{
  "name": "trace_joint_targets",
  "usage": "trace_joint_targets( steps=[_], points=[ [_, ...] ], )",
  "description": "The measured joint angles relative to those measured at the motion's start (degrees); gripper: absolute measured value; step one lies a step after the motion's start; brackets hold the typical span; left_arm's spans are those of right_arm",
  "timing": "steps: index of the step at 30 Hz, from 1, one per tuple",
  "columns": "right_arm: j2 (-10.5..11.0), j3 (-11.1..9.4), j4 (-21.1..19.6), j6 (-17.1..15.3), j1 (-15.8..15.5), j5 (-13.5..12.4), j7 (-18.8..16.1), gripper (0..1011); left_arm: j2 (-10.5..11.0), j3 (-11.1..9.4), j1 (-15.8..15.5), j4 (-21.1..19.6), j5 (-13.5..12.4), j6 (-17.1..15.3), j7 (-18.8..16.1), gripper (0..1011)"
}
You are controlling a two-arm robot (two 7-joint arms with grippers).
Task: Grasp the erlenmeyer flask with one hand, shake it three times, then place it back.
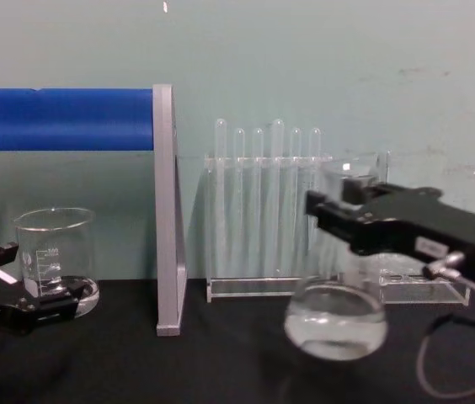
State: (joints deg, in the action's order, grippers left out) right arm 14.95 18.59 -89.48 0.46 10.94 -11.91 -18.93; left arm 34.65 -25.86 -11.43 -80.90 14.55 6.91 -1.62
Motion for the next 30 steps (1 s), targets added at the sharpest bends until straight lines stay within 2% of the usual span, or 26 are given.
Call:
trace_joint_targets(
  steps=[10,17,24,30],
  points=[
    [0.31,5.70,-3.02,-0.86,-1.06,-1.27,-4.32,457,0.00,0.00,0.00,0.00,0.00,0.00,0.00,1001],
    [1.08,8.44,-4.59,-1.17,-1.55,-2.21,-5.94,457,0.00,0.00,0.00,0.00,0.00,0.00,0.00,1001],
    [1.93,10.29,-5.39,-1.29,-1.67,-2.96,-6.83,457,0.00,0.00,0.00,0.00,0.00,0.00,0.00,1001],
    [2.14,10.67,-5.10,-1.33,-1.28,-3.24,-6.30,457,0.00,0.00,0.00,0.00,0.00,0.00,0.00,1001]
  ],
)
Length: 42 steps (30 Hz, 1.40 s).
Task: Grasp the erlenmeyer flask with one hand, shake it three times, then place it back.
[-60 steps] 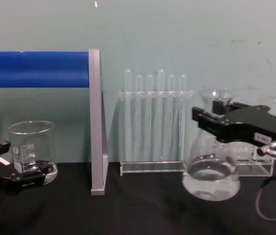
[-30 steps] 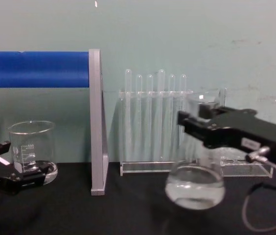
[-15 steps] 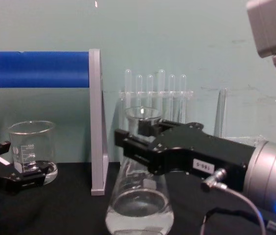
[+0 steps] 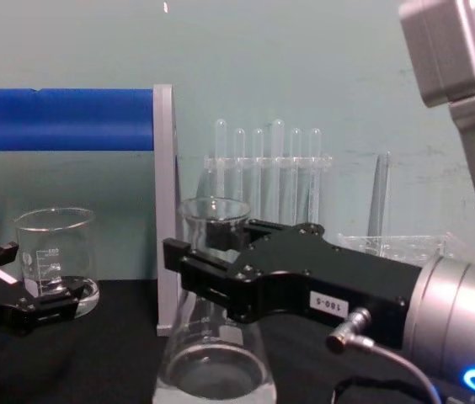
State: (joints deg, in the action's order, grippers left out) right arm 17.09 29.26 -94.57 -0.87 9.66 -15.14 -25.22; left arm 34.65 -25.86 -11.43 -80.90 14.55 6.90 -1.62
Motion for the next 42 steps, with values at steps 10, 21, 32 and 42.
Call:
trace_joint_targets(
  steps=[10,21,32,42],
  points=[
    [-0.46,-3.50,2.61,0.40,1.50,-0.05,3.97,457,0.00,0.00,0.00,0.00,0.00,0.00,0.00,1001],
    [-1.13,-8.92,5.79,1.23,2.96,0.90,8.47,457,0.00,0.00,0.00,0.00,0.00,0.00,0.00,1001],
    [-1.59,-13.52,7.82,1.71,3.29,2.20,11.04,457,0.00,0.00,0.00,0.00,0.00,0.00,0.00,1001],
    [-2.00,-16.30,8.44,1.68,3.02,3.08,11.91,457,0.00,0.00,0.00,0.00,0.00,0.00,0.00,1001]
  ],
)
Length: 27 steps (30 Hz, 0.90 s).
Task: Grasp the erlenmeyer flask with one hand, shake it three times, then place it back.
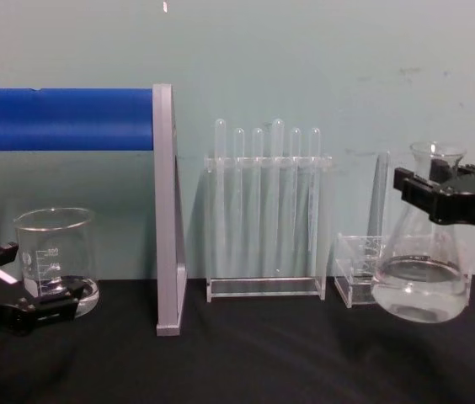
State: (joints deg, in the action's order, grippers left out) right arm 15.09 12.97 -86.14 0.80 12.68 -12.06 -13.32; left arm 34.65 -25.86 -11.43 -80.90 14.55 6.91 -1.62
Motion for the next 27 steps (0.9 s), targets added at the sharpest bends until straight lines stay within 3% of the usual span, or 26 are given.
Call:
trace_joint_targets(
  steps=[10,27],
  points=[
    [-0.79,0.69,-0.92,-0.40,-0.66,0.22,-1.70,457,0.00,0.00,0.00,0.00,0.00,0.00,0.00,1001],
    [-0.67,7.78,-5.15,-1.45,-2.47,-1.55,-7.77,457,0.00,0.00,0.00,0.00,0.00,0.00,0.00,1001]
  ],
)
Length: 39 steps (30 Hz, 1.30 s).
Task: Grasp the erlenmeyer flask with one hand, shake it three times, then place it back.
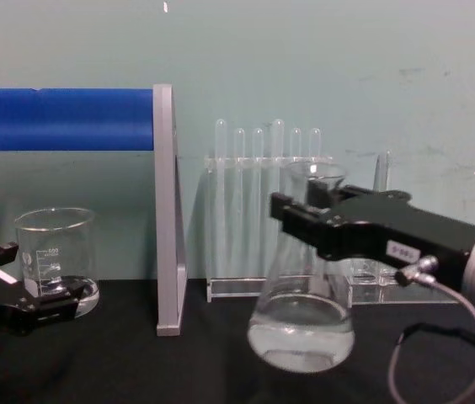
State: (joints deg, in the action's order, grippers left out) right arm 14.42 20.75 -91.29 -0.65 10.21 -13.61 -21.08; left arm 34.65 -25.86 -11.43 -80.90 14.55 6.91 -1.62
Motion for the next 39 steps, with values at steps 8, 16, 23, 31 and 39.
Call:
trace_joint_targets(
  steps=[8,16,23,31,39],
  points=[
    [1.13,3.14,-1.88,-0.22,-0.86,-1.06,-2.19,457,0.00,0.00,0.00,0.00,0.00,0.00,0.00,1001],
    [2.72,6.96,-3.65,-0.23,-1.54,-1.42,-4.46,457,0.00,0.00,0.00,0.00,0.00,0.00,0.00,1001],
    [3.55,8.73,-4.31,-0.15,-1.69,-1.53,-5.09,457,0.00,0.00,0.00,0.00,0.00,0.00,0.00,1000],
    [3.36,7.73,-3.44,0.08,-0.95,-1.74,-3.07,457,0.00,0.00,0.00,0.00,0.00,0.00,0.00,1001],
    [2.48,4.07,-0.81,0.76,0.56,-1.45,0.85,456,0.00,0.00,0.00,0.00,0.00,0.00,0.00,1001]
  ],
)
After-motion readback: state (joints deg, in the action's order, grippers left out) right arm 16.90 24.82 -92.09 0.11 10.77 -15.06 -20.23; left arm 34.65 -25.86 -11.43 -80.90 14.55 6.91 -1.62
